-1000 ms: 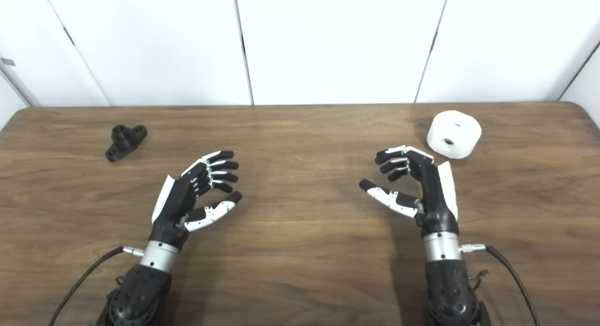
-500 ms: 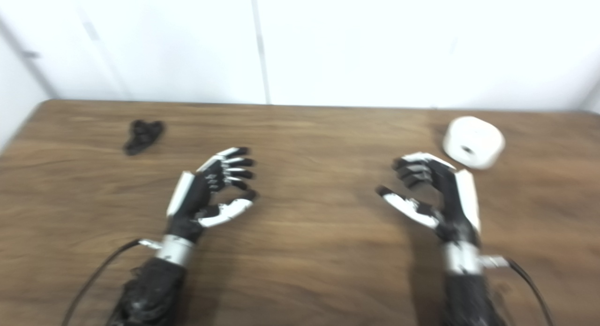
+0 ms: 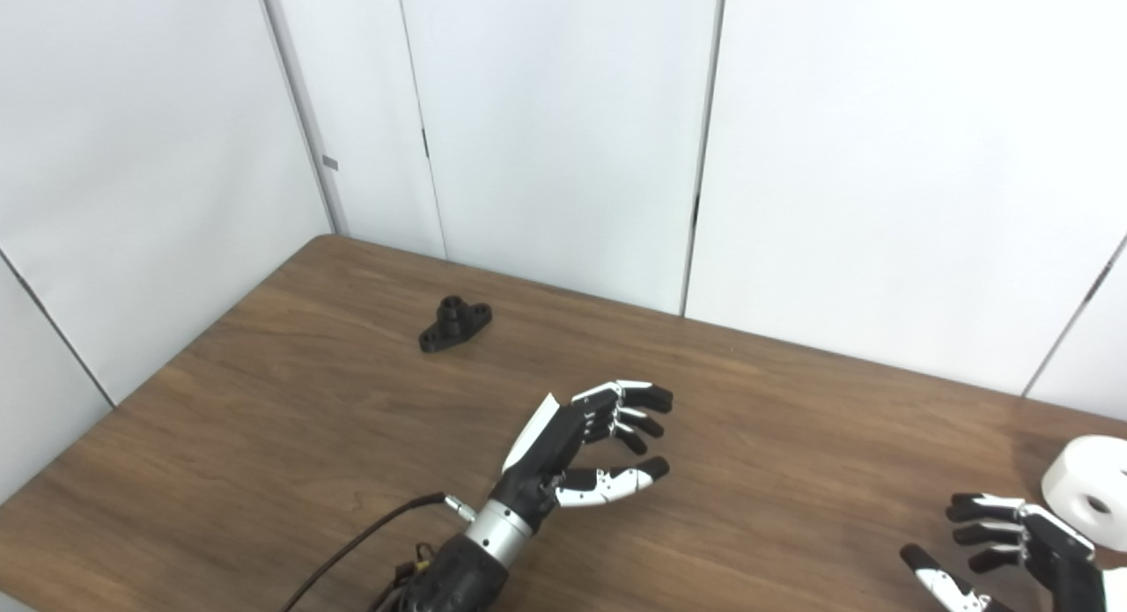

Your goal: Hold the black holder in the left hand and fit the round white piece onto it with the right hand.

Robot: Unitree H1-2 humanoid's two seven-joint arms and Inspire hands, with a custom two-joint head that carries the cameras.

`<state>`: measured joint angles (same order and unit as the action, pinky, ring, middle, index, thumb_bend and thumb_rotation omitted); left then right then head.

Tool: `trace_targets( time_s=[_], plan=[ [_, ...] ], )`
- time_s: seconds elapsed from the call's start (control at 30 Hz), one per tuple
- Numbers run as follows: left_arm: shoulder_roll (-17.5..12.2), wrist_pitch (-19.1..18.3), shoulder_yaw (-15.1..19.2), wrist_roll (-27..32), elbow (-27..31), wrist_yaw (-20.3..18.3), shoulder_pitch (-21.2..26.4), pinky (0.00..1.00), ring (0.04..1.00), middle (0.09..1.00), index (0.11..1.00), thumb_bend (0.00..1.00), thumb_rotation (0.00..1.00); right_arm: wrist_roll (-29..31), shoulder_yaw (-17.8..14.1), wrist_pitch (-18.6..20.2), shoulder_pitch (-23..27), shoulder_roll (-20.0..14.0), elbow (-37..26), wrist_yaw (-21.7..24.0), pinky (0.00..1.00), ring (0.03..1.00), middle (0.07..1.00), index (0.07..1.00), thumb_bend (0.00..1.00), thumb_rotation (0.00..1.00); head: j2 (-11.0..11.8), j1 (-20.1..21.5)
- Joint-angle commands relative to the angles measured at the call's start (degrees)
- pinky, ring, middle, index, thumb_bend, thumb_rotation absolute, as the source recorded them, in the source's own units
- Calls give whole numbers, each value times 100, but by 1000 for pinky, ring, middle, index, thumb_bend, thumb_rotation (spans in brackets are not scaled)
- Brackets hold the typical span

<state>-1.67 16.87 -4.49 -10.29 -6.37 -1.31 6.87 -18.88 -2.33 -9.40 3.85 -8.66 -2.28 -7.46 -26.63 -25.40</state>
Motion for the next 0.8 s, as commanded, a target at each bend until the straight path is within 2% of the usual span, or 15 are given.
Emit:
trace_targets(
  time_s=[0.0, 0.1, 0.2, 0.27, 0.4, 0.53, 0.67, 0.77],
  plan=[
    [37, 108, -8, -38, -164, 113, -121, 586, 686, 756, 730, 575, 76, -27, -7, -287, 168, -29, -101, -119, 369, 517, 626, 496, 498, 125, -4, 1],
    [24, 83, 32, 15, -33, 157, -97, 591, 713, 758, 731, 586, 62, 2, -13, -294, 175, -33, -104, -105, 369, 516, 627, 496, 497, 123, -19, -6],
    [7, 11, 113, 44, 157, 200, -49, 555, 699, 742, 716, 620, 18, 12, -19, -246, 174, -28, -135, -93, 373, 518, 628, 496, 497, 123, -19, -6],
    [-111, -156, 171, 144, 372, 91, 22, 547, 683, 734, 701, 642, 3, -10, -14, -213, 163, -32, -158, -83, 370, 515, 626, 496, 497, 124, -36, 4],
    [-654, -312, 139, 114, 528, -349, 279, 458, 568, 668, 671, 681, 0, 1, -1, -197, 131, -41, -200, -49, 369, 514, 625, 496, 497, 124, -79, 3],
    [-1084, -565, 167, 256, 635, -696, 488, 477, 602, 662, 665, 744, 0, -5, -6, -140, 118, -45, -245, -33, 369, 513, 621, 496, 498, 125, -94, -9],
    [-1452, -819, 254, 129, 762, -766, 681, 526, 648, 702, 673, 746, 0, -35, -9, -106, 102, -71, -285, -9, 373, 517, 620, 496, 497, 123, -101, -30],
    [-1645, -995, 397, 138, 835, -773, 813, 523, 638, 714, 669, 748, 0, -30, -21, -126, 110, -83, -259, -4, 372, 515, 618, 496, 497, 124, -103, -35]
  ],
)
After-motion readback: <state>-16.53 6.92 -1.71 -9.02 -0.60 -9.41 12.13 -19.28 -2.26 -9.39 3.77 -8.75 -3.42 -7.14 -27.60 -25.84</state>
